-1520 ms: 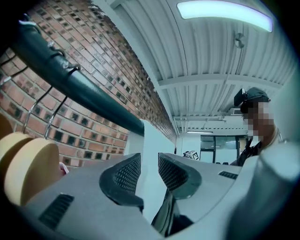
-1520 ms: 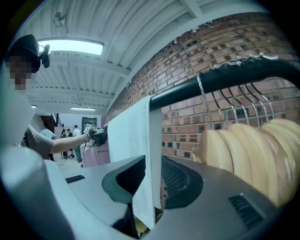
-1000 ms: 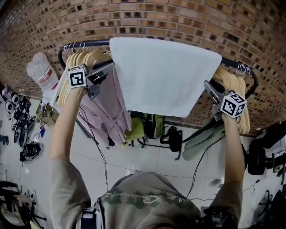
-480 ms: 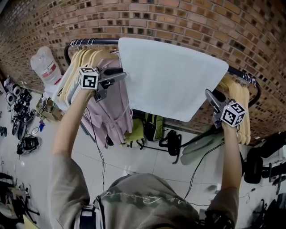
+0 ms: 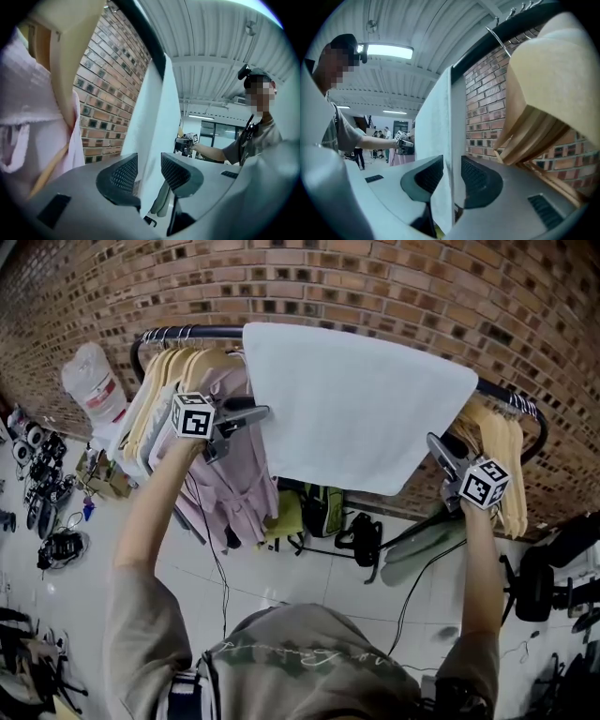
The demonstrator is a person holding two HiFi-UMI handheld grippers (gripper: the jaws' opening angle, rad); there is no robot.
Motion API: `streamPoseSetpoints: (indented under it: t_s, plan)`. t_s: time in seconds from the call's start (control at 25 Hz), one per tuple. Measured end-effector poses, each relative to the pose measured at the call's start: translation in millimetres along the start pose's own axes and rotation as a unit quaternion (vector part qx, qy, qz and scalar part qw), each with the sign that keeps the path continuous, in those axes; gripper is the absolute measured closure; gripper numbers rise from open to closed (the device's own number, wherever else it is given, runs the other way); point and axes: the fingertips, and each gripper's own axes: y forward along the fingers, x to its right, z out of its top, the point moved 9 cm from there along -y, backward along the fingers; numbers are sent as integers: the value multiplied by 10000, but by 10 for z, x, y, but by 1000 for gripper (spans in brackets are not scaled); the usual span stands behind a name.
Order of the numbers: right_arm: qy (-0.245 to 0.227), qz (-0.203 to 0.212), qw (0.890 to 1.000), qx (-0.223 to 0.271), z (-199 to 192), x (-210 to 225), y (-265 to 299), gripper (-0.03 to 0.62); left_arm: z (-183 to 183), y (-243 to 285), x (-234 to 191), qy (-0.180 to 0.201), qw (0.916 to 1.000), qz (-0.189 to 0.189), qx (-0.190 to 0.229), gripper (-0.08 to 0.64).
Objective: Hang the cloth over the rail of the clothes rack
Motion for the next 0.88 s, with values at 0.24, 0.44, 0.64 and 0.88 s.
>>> streamPoseSetpoints:
  t_s: [0.24, 0.44, 0.64, 0.88]
  plan:
    - [23, 200, 9998, -11, -146, -10, 60, 474, -69, 31, 12, 61, 9999, -98, 6, 417]
    - [91, 246, 9996, 66, -193, 5, 60, 566, -110, 21, -12, -56, 9999, -19, 123, 466]
    - [-61, 347, 9993, 88, -148, -77, 9, 566, -59, -27, 85, 95, 9994, -205, 271, 541]
    - [-248, 468, 9985, 160, 61, -166, -32, 566, 170, -115, 256, 380, 9956, -529, 673, 541]
